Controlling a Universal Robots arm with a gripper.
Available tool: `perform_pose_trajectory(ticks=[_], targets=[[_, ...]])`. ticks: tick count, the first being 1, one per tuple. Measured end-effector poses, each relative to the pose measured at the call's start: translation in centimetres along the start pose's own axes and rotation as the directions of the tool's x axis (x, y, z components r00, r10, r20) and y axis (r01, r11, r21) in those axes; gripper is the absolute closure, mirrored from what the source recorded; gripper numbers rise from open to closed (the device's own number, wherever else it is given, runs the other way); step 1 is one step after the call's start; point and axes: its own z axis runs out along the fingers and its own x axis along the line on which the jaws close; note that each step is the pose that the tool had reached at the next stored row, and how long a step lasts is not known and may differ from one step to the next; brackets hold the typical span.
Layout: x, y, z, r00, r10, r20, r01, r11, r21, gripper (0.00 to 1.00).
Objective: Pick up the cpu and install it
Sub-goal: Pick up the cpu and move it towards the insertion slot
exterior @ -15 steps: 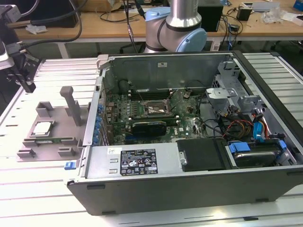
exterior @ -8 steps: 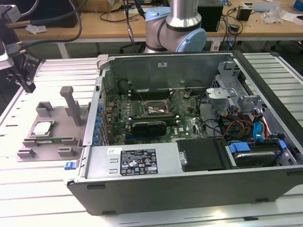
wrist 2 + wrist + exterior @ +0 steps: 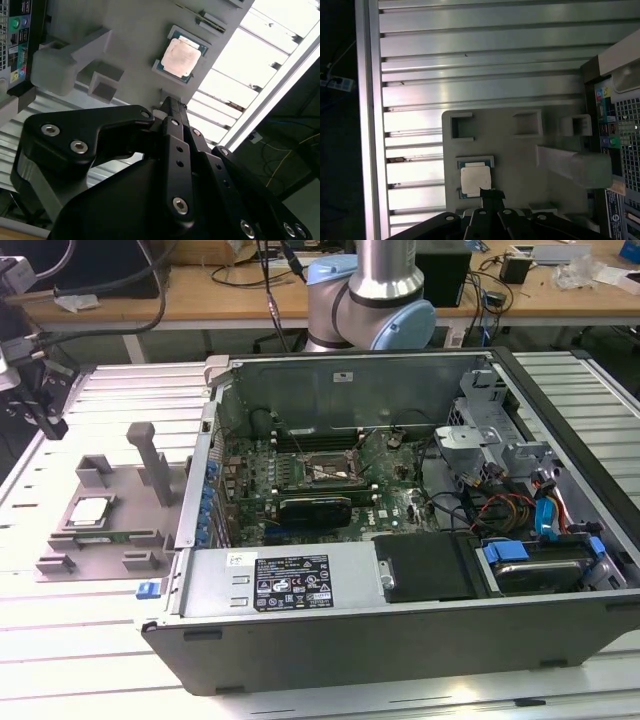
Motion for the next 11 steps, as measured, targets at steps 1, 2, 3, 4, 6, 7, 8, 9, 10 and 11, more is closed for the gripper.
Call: perform_pose_trajectory(ticks=[1,2,3,4,6,7,8,9,10,11], targets=[[0.21,-0.04,0.46,1.0000,0.000,0.0000,0.000,1.0000,0.0000,0.90],[0.38,-0.08,0.85,1.0000,0.000,0.0000,0.000,1.0000,0.0000,0.90],[0.47,-0.11,1.14,1.0000,0.000,-0.0001,0.000,1.0000,0.0000,0.90],[0.53,-0.13,1.37,1.0000,0.000,0.0000,0.000,1.0000,0.0000,0.90],[0.63,-0.22,1.92,1.0000,0.000,-0.0001,0.000,1.0000,0.0000,0.90],[0.69,-0.28,2.31,1.0000,0.000,-0.0001,0.000,1.0000,0.0000,0.90],[0.72,-0.34,2.62,1.0000,0.000,0.0000,0.000,1.0000,0.0000,0.90],[0.73,-0.39,2.93,1.0000,0.000,0.0000,0.000,1.0000,0.0000,0.90],[0.74,-0.41,3.11,1.0000,0.000,-0.0001,0.000,1.0000,0.0000,0.90],[0.74,-0.43,3.28,1.0000,0.000,-0.0003,0.000,1.0000,0.0000,0.90]])
